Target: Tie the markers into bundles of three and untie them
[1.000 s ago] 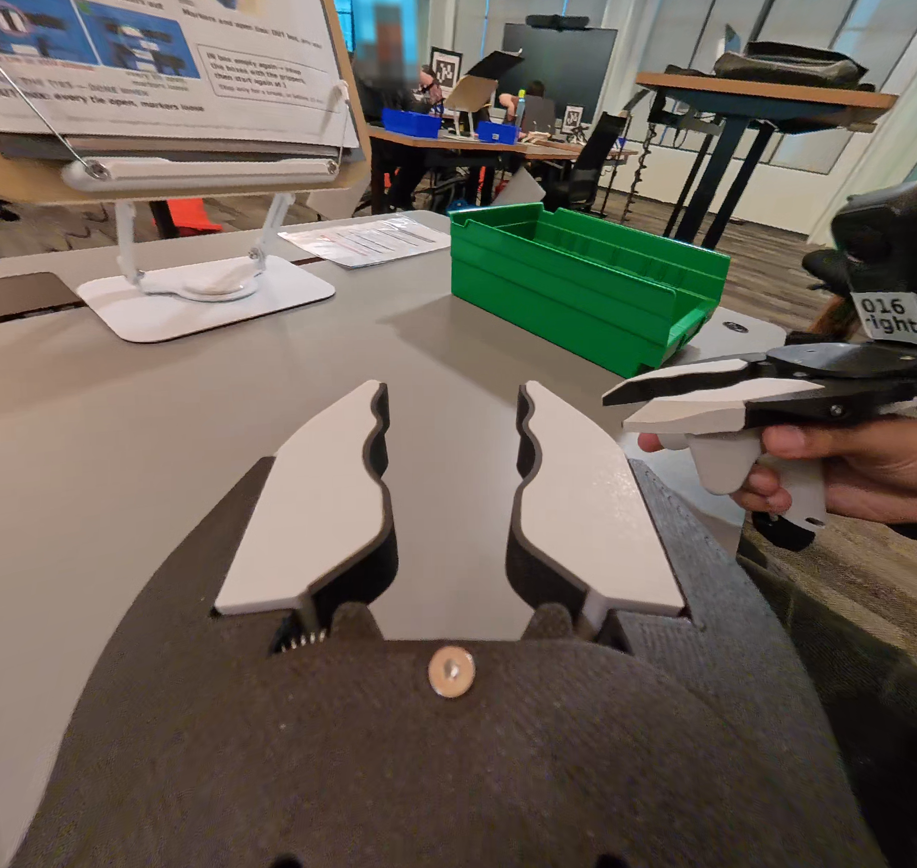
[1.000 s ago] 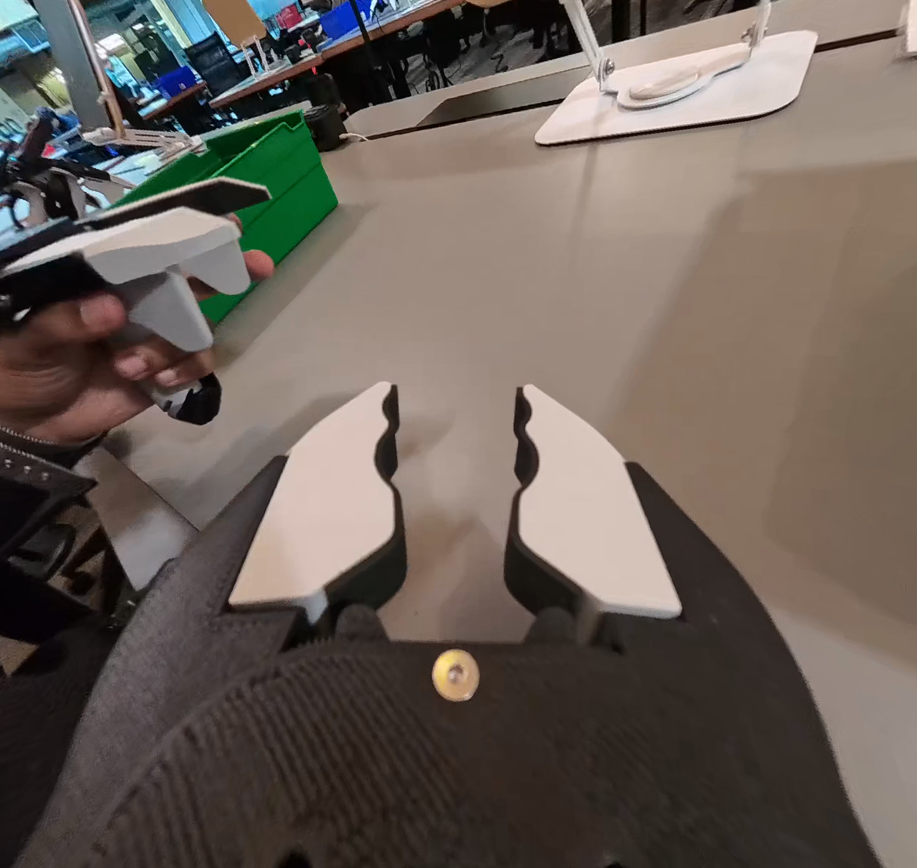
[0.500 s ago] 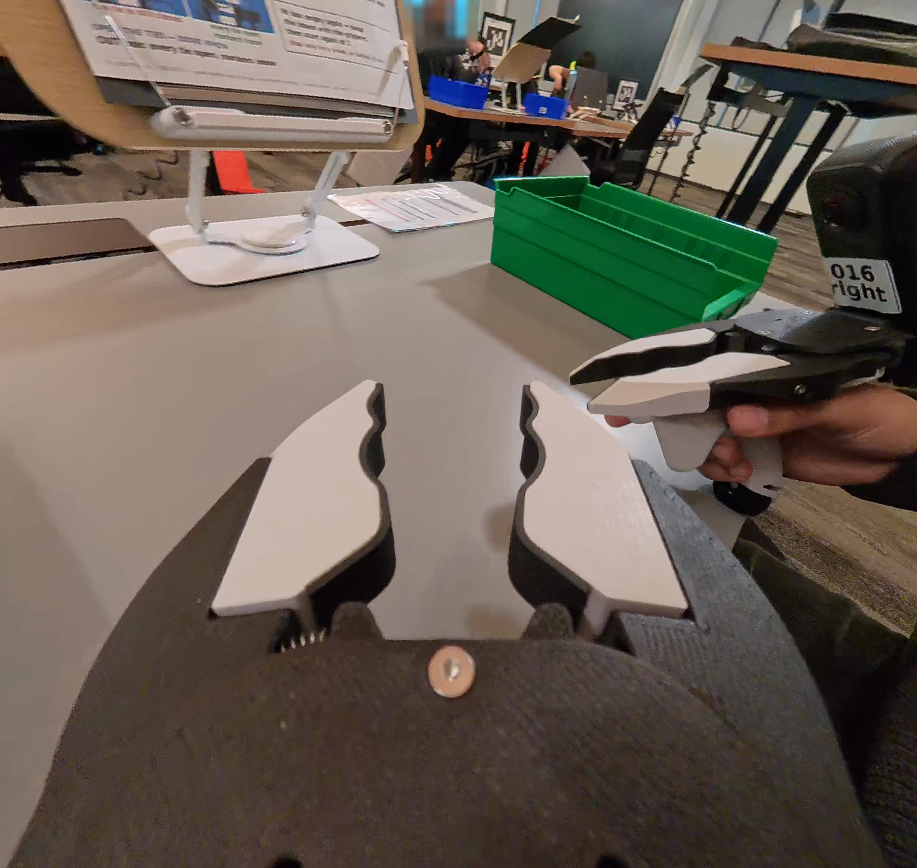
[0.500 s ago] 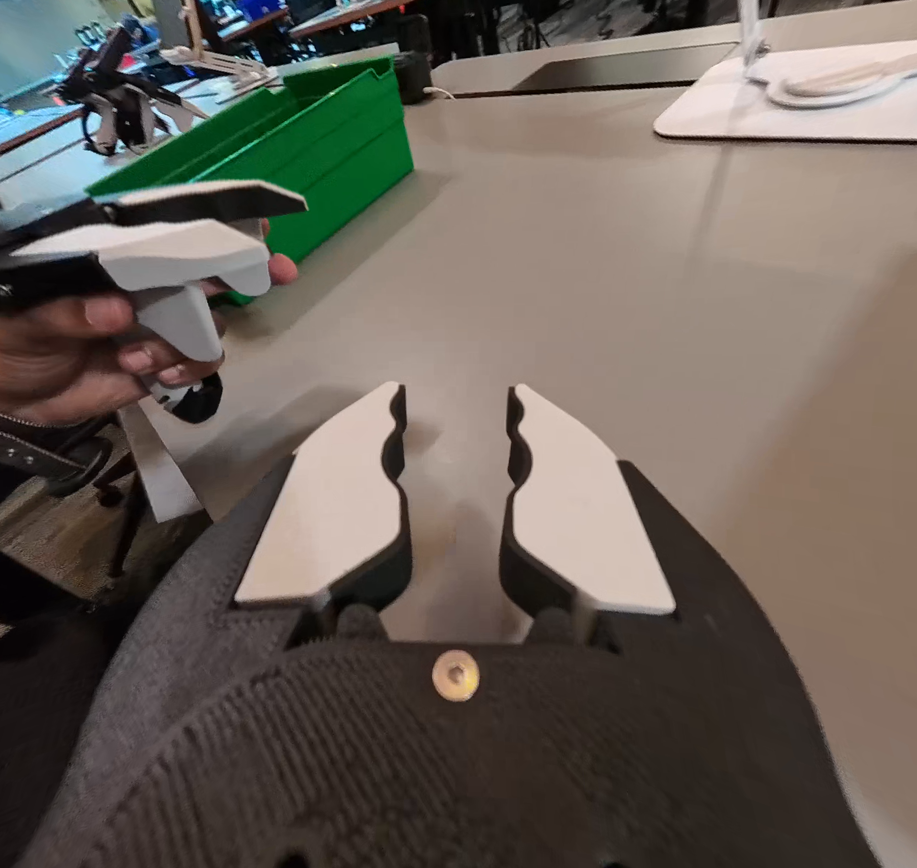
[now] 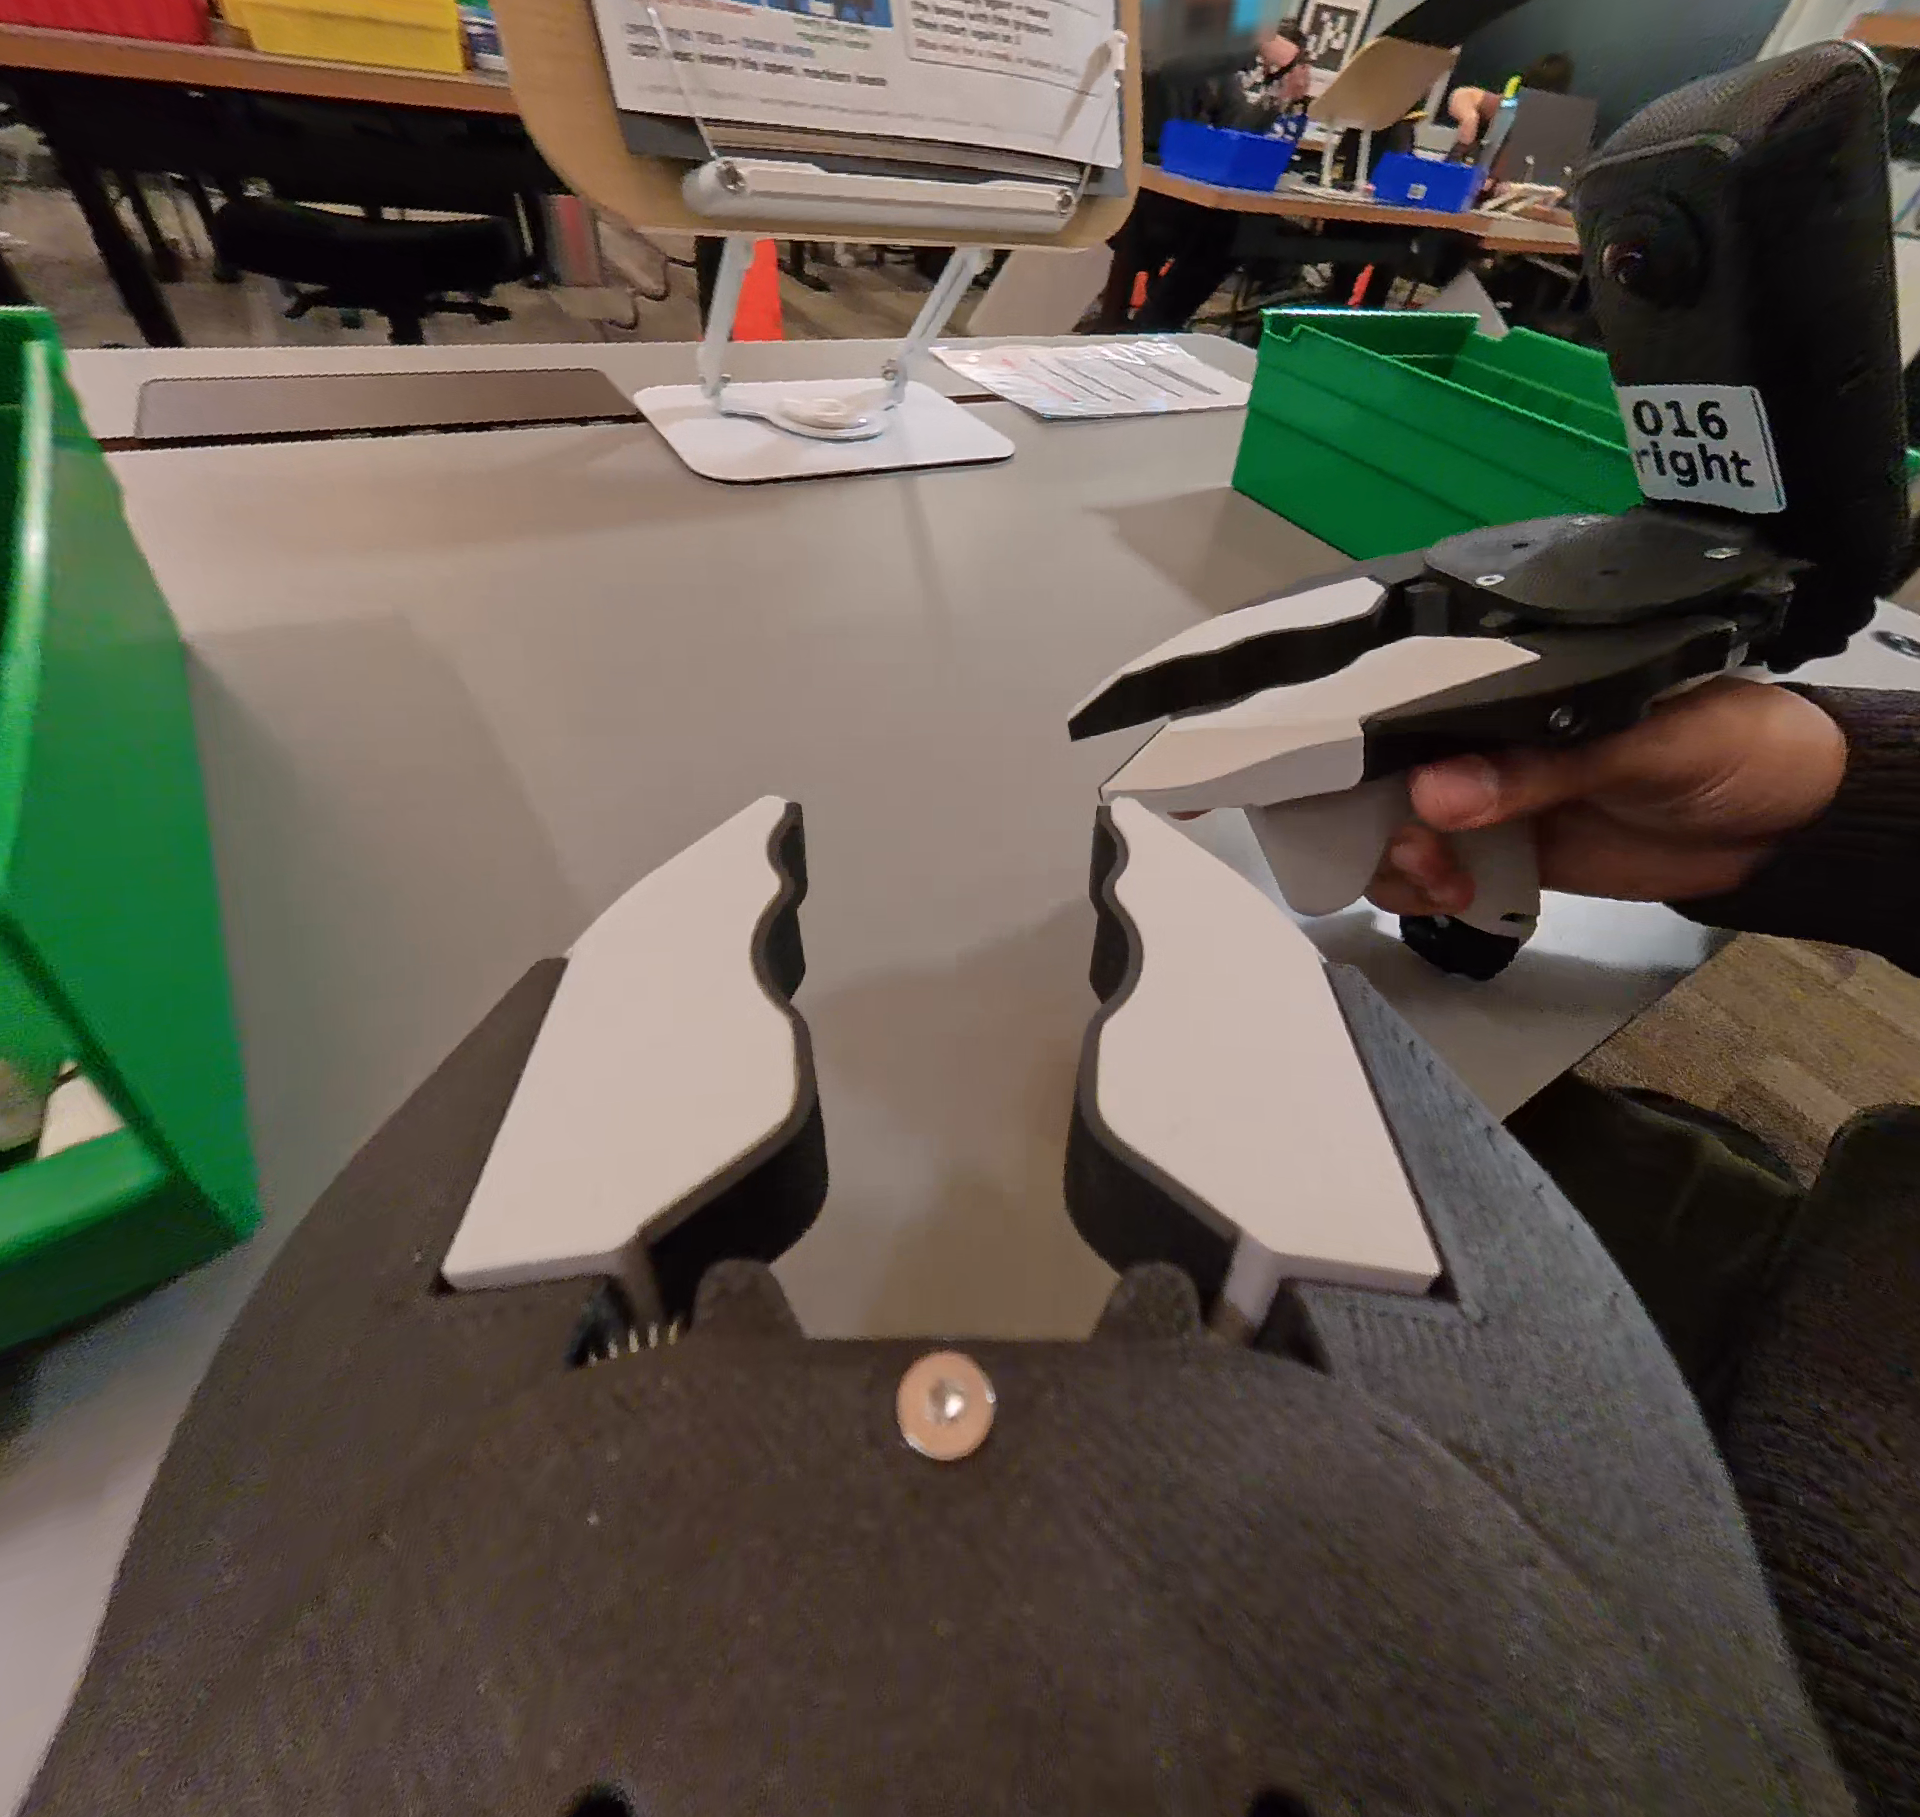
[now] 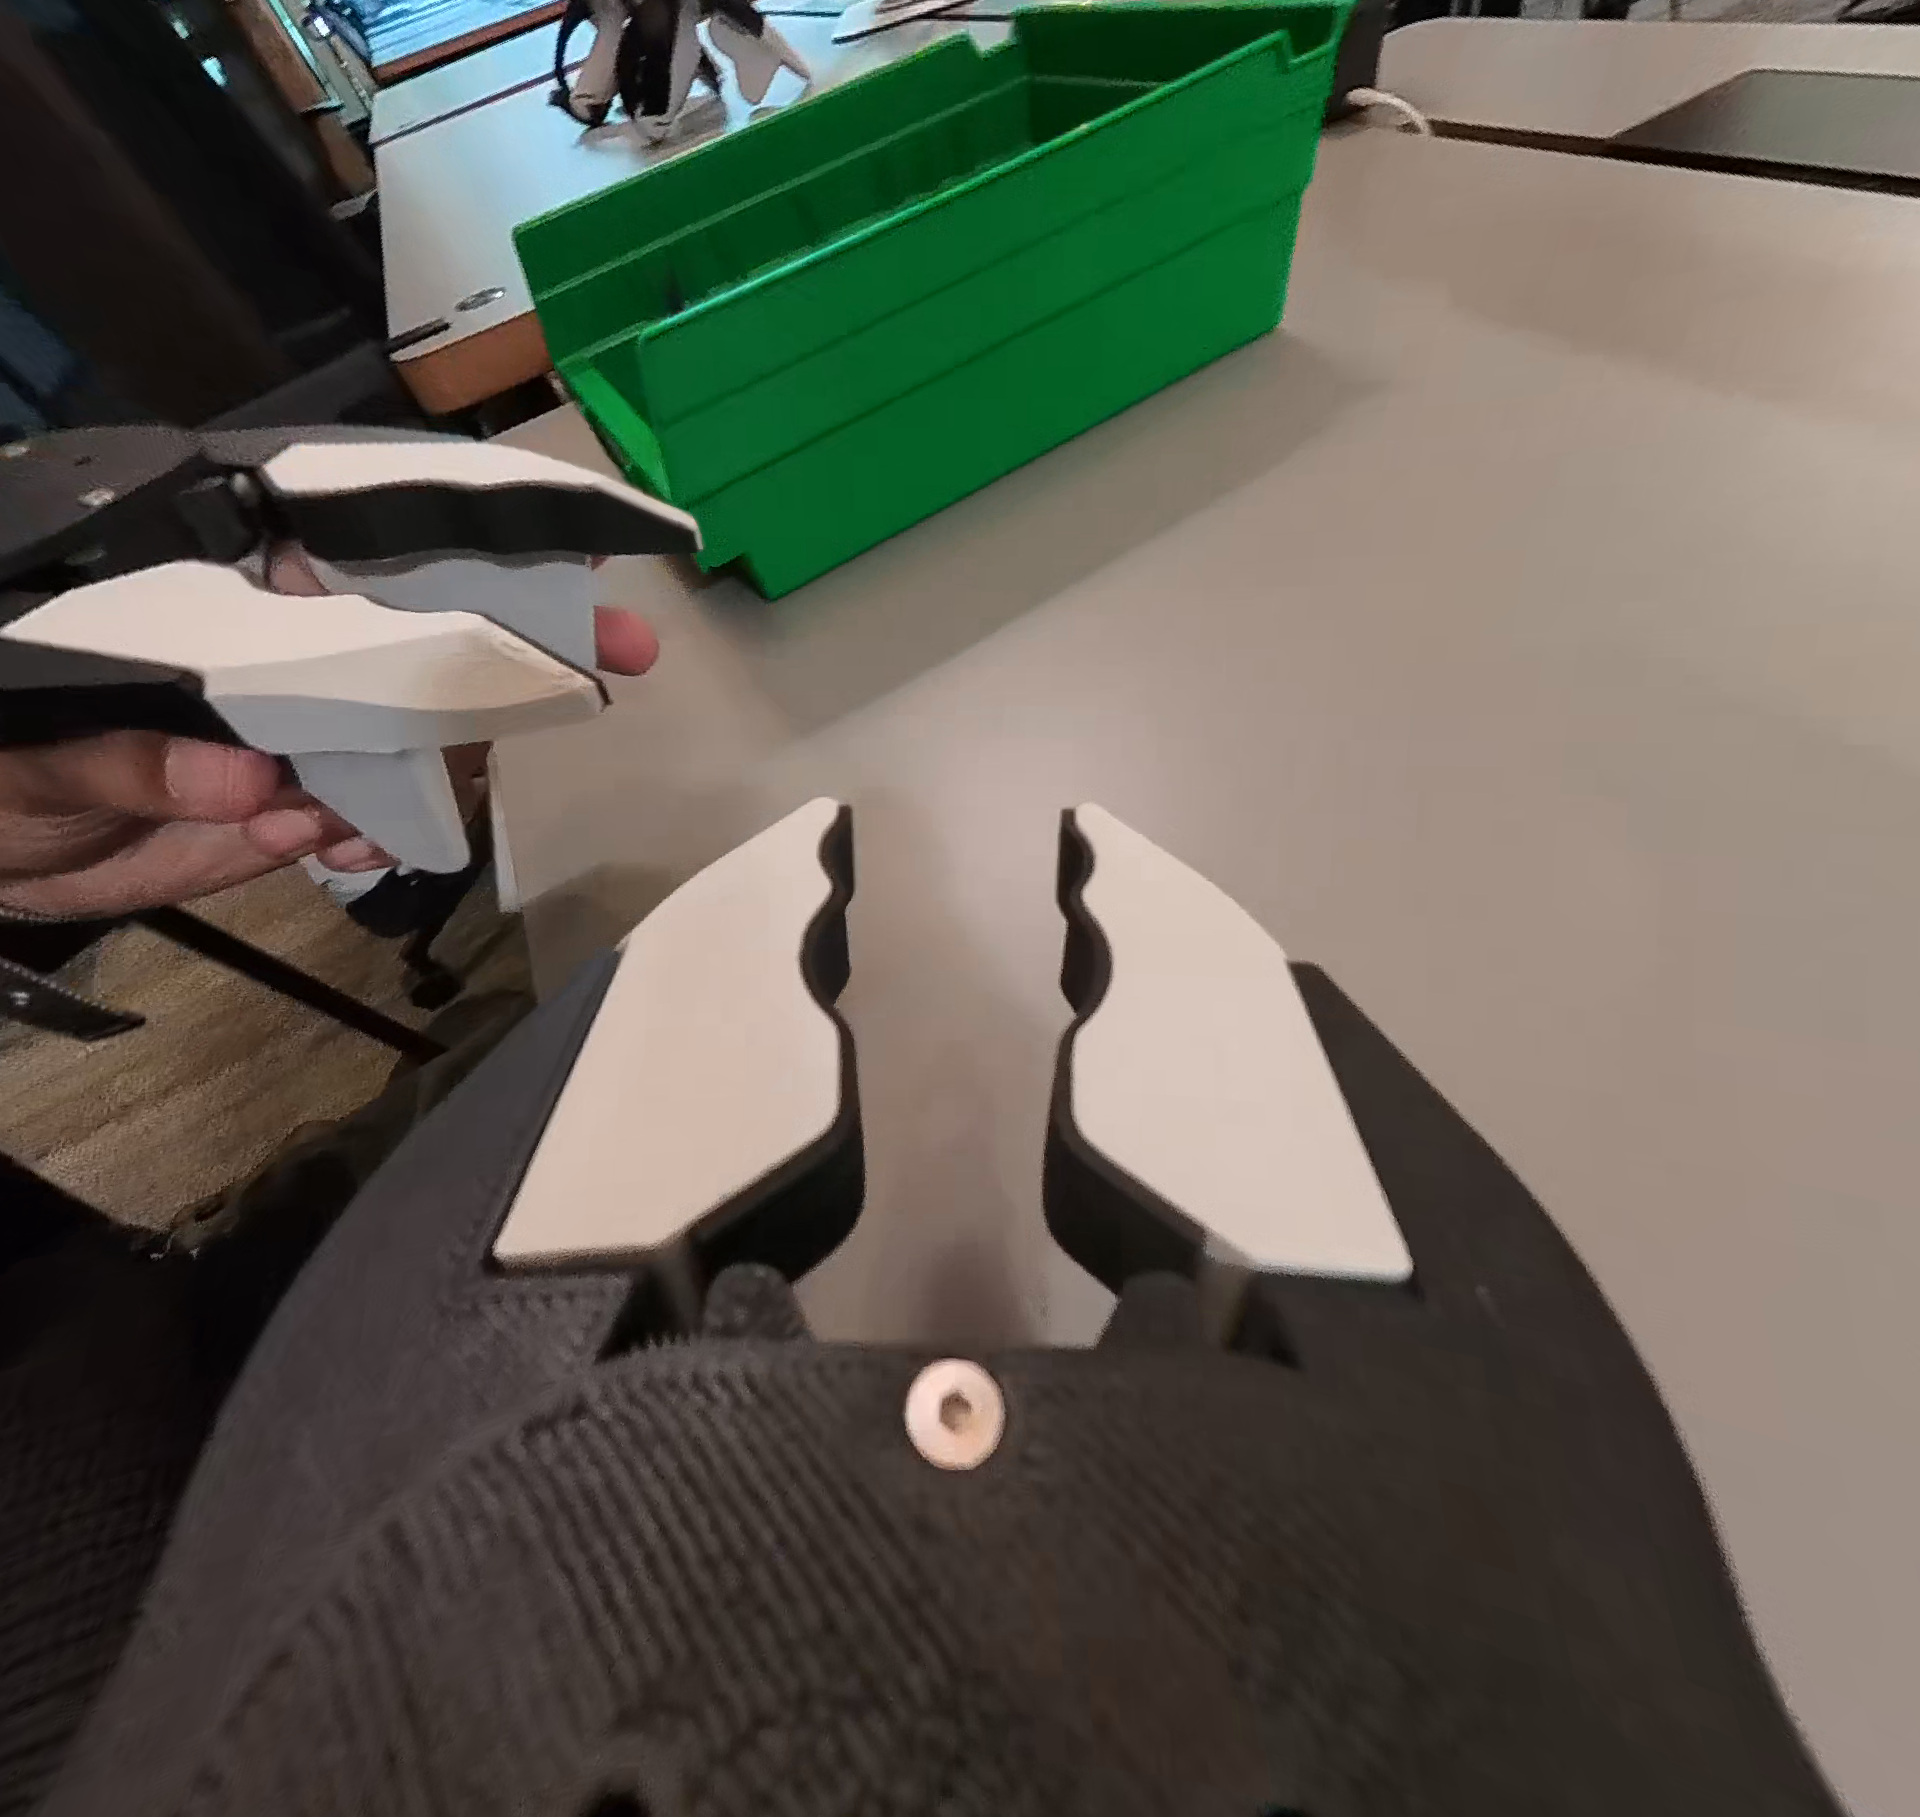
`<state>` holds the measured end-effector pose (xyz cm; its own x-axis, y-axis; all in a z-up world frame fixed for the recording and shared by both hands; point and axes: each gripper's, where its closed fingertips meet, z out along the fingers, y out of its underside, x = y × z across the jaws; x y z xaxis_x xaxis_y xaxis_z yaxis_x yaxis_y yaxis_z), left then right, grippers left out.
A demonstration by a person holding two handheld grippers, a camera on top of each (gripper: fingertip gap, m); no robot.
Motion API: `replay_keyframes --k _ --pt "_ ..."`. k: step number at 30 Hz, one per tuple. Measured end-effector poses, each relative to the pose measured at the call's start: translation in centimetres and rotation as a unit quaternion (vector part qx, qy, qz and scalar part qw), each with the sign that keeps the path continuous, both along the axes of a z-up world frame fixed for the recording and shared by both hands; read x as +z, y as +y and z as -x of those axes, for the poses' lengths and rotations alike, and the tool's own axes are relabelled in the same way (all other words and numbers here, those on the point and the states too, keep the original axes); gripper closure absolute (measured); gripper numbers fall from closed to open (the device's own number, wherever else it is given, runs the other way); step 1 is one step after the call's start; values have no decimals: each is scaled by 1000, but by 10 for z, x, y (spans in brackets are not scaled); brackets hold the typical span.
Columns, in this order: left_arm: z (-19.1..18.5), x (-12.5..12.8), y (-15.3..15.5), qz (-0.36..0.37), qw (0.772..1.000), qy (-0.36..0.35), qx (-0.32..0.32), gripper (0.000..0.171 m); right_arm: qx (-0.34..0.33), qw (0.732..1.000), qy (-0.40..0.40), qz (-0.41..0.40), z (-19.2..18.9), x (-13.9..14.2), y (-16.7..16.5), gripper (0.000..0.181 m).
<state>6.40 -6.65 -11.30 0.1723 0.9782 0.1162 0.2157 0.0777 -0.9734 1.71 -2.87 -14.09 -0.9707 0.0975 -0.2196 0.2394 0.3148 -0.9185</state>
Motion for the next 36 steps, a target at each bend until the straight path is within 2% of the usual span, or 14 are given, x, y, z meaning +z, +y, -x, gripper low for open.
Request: replay_keyframes --k 4,9,17,20,22,24,27,29,30,32,36 --pt "0 -1 -5 -11 1000 -3 7 118 15 1000 16 -7 -7 -2 -3 143" --pt "15 -4 14 -5 999 -10 -35 118 -16 1000 21 -7 4 -1 15 143" --pt "48 2 54 30 995 9 -92 124 -123 992 10 2 30 1 74 143" --pt "62 6 73 22 992 14 -122 124 -182 983 9 9 39 4 103 142" --pt "71 7 85 2 991 4 -136 124 -222 975 -4 18 44 8 123 133" --pt "80 6 95 -26 988 -19 -150 134 -252 967 -27 35 45 13 141 121" --pt "90 12 105 -60 985 -10 -162 139 -300 951 -52 56 50 19 166 113" --pt "96 13 105 -52 987 2 -152 140 -326 942 -55 58 55 21 177 110" --pt "97 11 105 -41 988 6 -149 150 -333 939 -56 57 56 21 180 113" --pt "89 5 117 -26 982 -9 -189 169 -332 939 -62 61 56 23 180 126" --pt "74 -2 121 -41 975 -26 -217 168 -314 944 -57 85 58 31 163 142"
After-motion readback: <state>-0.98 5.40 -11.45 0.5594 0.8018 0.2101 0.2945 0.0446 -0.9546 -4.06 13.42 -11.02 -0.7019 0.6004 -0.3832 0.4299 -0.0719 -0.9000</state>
